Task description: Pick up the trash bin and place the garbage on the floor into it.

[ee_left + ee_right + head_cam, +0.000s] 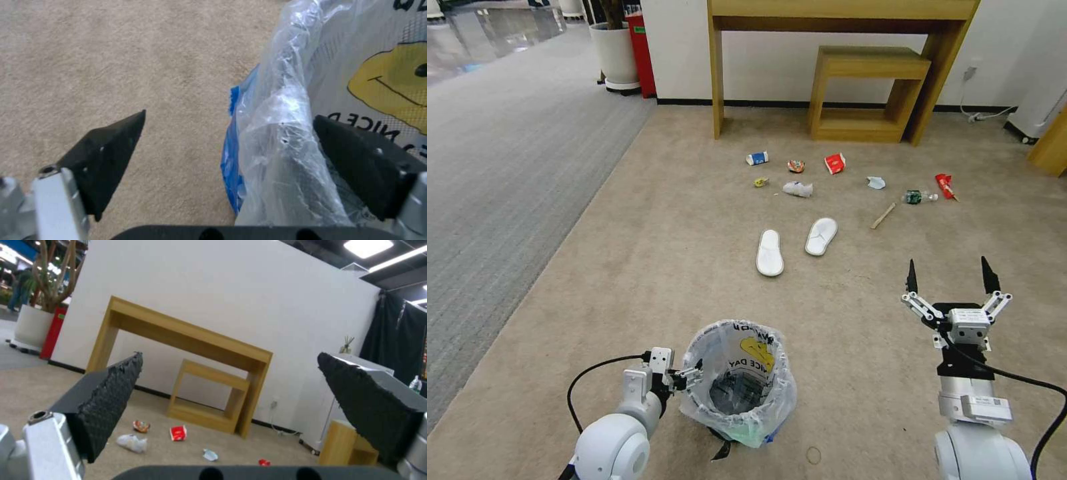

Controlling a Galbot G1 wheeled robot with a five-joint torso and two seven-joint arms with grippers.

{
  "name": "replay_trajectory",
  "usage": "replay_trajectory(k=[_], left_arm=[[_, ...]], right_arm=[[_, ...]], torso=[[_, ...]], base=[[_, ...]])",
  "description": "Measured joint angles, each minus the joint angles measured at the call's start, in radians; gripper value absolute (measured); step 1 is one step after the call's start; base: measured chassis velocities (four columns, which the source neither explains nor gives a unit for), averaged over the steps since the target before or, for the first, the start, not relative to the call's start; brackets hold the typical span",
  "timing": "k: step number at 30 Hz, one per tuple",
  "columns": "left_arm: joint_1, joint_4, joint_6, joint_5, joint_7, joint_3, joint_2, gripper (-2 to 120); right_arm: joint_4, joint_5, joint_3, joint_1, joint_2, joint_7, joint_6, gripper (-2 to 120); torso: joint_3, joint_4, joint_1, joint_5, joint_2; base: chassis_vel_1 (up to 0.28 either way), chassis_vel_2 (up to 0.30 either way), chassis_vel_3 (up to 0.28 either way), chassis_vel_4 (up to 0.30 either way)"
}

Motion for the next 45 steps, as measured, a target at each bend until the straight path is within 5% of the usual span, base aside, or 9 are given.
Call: replay_trajectory(k=[26, 39, 45], left_arm=[[0.024, -0.018, 0.023, -0.038, -0.045, -0.005, -0.006, 4], [0.039, -0.063, 0.048, -0.107, -0.071, -0.052, -0.023, 1], [0.052, -0.183, 0.068, -0.263, -0.128, -0.162, 0.014, 1]], right_arm=[[0.003, -0.002, 0.0, 0.005, -0.008, 0.0, -0.001, 100], [0.001, 0.008, 0.0, 0.014, -0.017, 0.008, -0.001, 100], [0.003, 0.035, 0.013, 0.016, -0.032, 0.01, 0.005, 100]], torso=[[0.0, 0.0, 0.0, -0.0005, 0.0], [0.0, 0.0001, 0.0, -0.0002, 0.0], [0.0, 0.0001, 0.0, -0.0001, 0.0]], base=[[0.0, 0.0, 0.0, 0.0], [0.0, 0.0, 0.0, 0.0], [0.0, 0.0, 0.0, 0.0]])
